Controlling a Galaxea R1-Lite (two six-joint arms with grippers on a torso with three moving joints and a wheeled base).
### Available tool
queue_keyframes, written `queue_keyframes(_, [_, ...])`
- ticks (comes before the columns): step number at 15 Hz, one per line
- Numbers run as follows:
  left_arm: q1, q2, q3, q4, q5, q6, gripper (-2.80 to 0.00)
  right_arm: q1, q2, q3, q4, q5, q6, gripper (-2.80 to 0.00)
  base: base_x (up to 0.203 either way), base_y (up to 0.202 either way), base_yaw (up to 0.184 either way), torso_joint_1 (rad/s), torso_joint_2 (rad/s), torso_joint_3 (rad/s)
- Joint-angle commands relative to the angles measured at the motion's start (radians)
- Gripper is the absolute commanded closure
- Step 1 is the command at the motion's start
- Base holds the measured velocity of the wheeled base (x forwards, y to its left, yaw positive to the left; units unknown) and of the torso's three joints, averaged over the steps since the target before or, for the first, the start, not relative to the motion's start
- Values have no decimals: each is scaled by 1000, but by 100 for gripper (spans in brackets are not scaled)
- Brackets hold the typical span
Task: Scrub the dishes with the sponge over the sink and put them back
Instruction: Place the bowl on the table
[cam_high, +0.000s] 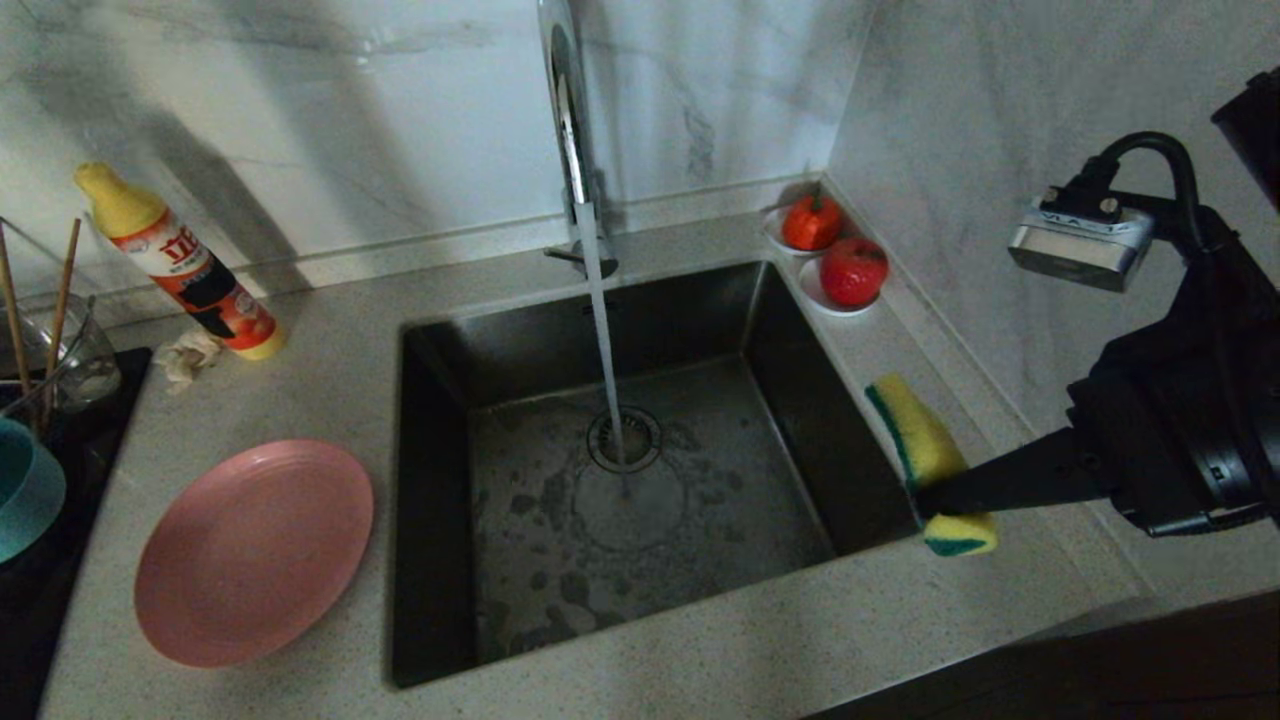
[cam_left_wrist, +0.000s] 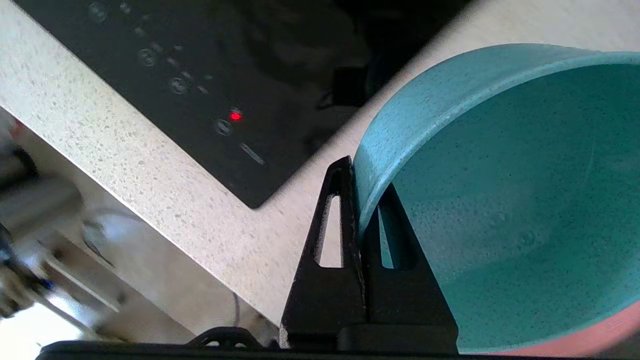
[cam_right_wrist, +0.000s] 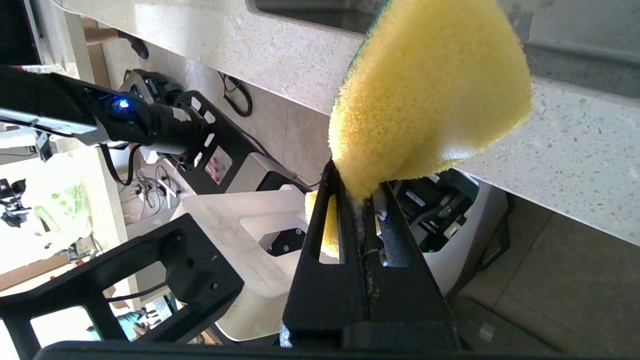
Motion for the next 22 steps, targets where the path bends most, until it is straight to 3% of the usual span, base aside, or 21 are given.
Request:
queue_keyframes(1, [74,97,-4,-12,-31,-2,0,0,7,5,-10,3,4,0,0,0,0,0,0,0])
queue_keyframes(4, [129,151,-1,-54,-58,-4,0,0,6,15,-29,1,5,0,0,0,0,0,0,0])
queue_keyframes(7, [174,203,-2,-68,-184,-4,0,0,4,15,-29,1,5,0,0,0,0,0,0,0])
queue_keyframes(8, [185,227,-3,-69,-197,-4,0,0,3,15,-29,1,5,0,0,0,0,0,0,0])
queue_keyframes(22, [287,431,-17,-228,-257,-4,0,0,6,26,-30,3,5,0,0,0,0,0,0,0])
